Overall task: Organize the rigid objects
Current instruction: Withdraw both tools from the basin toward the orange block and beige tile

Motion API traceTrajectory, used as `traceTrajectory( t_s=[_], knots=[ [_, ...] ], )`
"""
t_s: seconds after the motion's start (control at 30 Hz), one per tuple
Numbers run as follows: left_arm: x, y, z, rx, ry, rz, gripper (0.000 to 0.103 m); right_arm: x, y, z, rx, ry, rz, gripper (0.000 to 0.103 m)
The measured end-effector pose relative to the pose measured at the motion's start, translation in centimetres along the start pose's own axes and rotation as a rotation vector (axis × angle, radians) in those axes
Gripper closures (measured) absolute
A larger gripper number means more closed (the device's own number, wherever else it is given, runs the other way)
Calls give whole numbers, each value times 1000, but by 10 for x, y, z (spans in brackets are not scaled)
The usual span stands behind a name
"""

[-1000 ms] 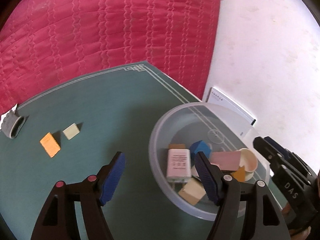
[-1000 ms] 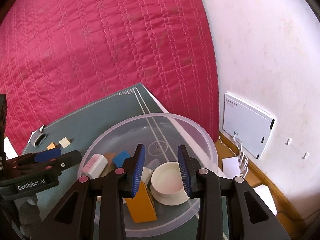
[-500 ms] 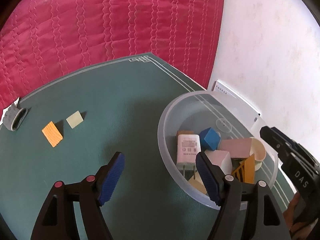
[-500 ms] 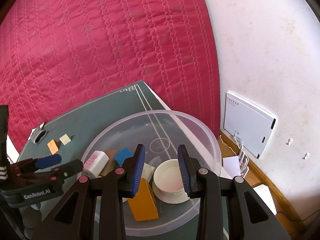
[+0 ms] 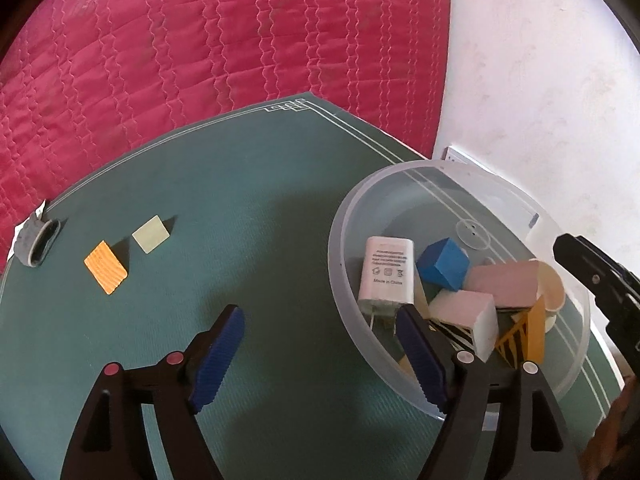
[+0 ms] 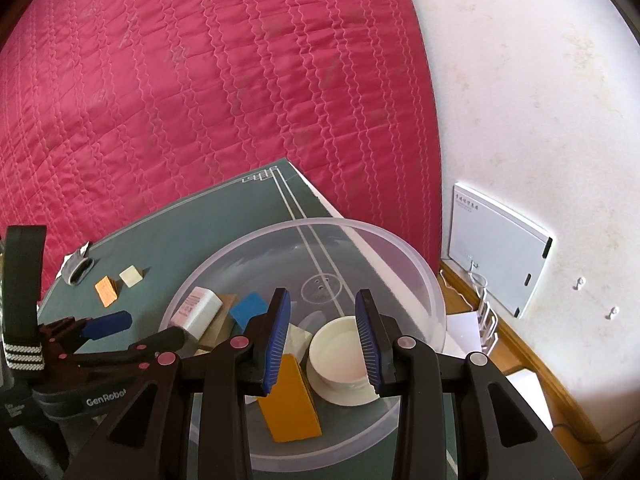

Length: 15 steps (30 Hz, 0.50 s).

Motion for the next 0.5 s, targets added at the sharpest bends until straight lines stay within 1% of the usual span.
traceTrajectory(
  t_s=[0.2, 0.5],
  knots=[
    [0, 0, -3, -1, -16, -4, 20, 0, 1, 0, 1, -3, 0, 68],
    [-3, -7, -12, 5, -42, 12, 20, 3, 2, -1, -2, -15, -1, 68]
  ],
)
Point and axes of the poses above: each gripper's, at about its wrist camera, not at the fingertips, and y roughly the way its jaws point, z to its right, x to its underside, the point moved 6 cm from there along y, roughly the way its jaws point, and after that the axes turned 1 degree about -y, right-handed, at the moved point
